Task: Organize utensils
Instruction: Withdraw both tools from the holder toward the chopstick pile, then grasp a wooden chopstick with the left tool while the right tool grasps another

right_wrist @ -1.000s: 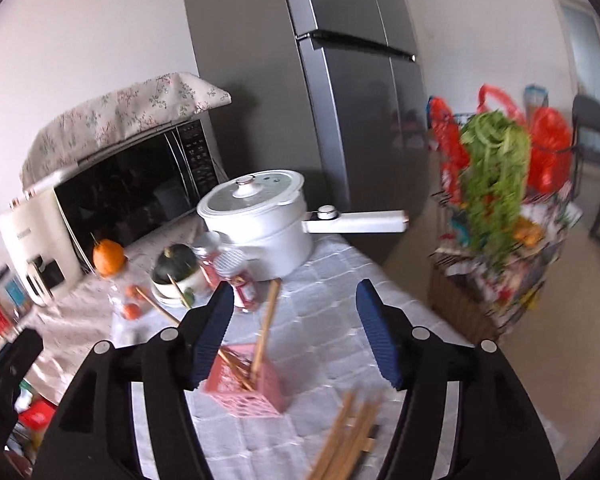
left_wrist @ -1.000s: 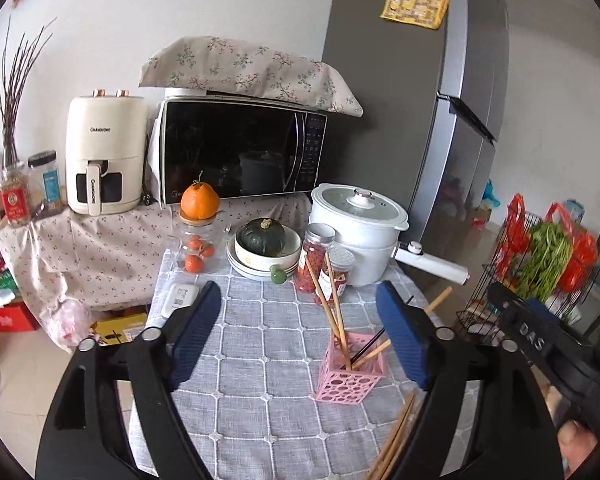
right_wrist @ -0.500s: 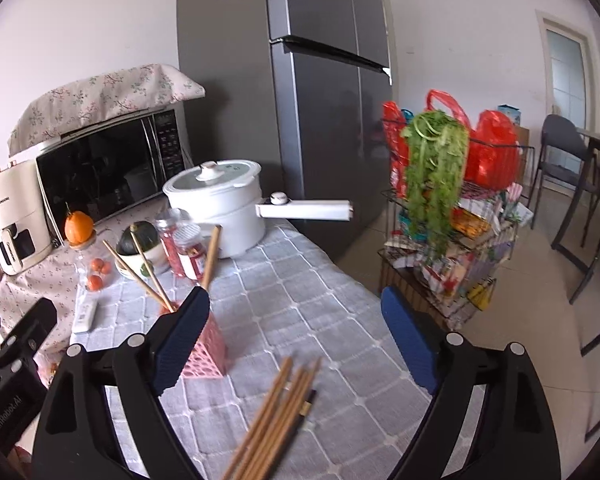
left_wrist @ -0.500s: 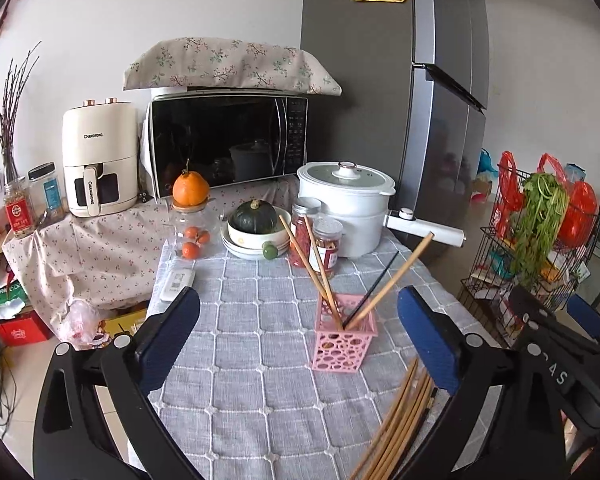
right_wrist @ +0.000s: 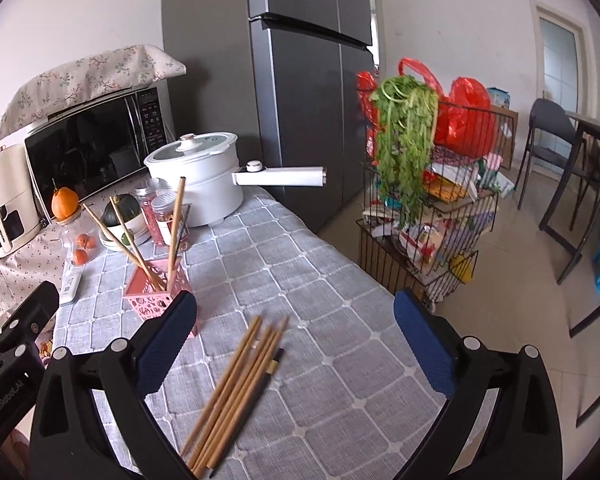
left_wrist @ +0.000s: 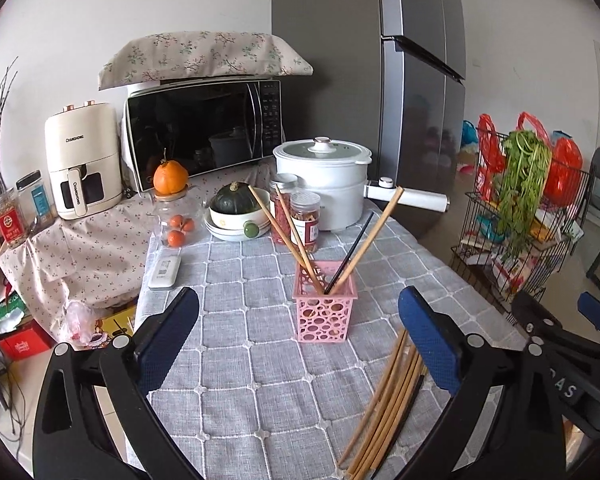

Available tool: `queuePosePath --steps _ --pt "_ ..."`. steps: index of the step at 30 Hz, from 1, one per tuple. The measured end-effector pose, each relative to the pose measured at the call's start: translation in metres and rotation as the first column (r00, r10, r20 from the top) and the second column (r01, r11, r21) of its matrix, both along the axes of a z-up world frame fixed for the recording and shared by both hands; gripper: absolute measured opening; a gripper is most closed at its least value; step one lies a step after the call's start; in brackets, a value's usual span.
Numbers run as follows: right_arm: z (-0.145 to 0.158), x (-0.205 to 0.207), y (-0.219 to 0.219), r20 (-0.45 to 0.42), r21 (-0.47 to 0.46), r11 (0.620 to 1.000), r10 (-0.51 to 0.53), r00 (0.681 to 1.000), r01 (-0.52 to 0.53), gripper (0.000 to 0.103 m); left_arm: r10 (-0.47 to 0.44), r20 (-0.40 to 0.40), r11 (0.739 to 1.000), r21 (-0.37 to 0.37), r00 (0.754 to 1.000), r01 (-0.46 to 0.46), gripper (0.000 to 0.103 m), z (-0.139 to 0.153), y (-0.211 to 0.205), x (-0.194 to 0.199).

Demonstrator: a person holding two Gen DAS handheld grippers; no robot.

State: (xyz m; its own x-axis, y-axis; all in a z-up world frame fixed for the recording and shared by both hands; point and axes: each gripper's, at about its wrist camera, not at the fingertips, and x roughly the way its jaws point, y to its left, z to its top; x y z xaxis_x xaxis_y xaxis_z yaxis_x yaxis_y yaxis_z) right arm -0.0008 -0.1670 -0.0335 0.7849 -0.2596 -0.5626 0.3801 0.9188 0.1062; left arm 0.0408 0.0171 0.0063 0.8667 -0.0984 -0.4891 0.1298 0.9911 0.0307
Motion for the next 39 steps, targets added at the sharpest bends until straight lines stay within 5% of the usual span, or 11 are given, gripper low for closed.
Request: queuePosePath --steps 9,17,20,24,31,36,39 --pt "-0.032 0.001 -0.017 -0.116 0.064 0.998 0.016 0.993 -0.009 0.096 -0.016 -0.049 0.999 0.041 0.999 0.018 0.096 -0.018 -0.009 0.008" --pt "-0.056 0.001 -0.035 -0.211 0.115 0.993 0.024 0.977 0.001 0.096 -0.072 -0.226 0.992 0.084 0.971 0.093 0.096 -0.061 -0.035 0.030" --pt "-0.058 -0.001 -0.050 -0.221 0.167 0.985 0.001 0.975 0.037 0.096 -0.129 -0.360 0.989 0.019 0.924 0.146 0.096 -0.081 -0.044 0.048" --pt "-0.062 -0.002 -0.069 -0.239 0.254 0.963 -0.031 0.971 0.093 0.096 -0.211 -0.527 0.976 -0.061 0.824 0.211 0.096 -0.105 -0.063 0.076" --pt "-0.075 -0.005 -0.097 -0.273 0.435 0.888 -0.027 0.962 0.148 0.096 -0.192 -0.633 0.981 -0.128 0.750 0.144 0.093 -0.121 -0.091 0.126" --pt "-0.083 -0.008 -0.116 -0.284 0.557 0.810 -0.022 0.959 0.184 0.096 -0.138 -0.644 0.987 -0.028 0.753 0.157 0.054 -0.135 -0.121 0.143" --pt "-0.089 -0.011 -0.127 -0.291 0.623 0.756 -0.013 0.956 0.200 0.096 -0.119 -0.651 0.987 0.007 0.750 0.162 0.042 -0.147 -0.128 0.149"
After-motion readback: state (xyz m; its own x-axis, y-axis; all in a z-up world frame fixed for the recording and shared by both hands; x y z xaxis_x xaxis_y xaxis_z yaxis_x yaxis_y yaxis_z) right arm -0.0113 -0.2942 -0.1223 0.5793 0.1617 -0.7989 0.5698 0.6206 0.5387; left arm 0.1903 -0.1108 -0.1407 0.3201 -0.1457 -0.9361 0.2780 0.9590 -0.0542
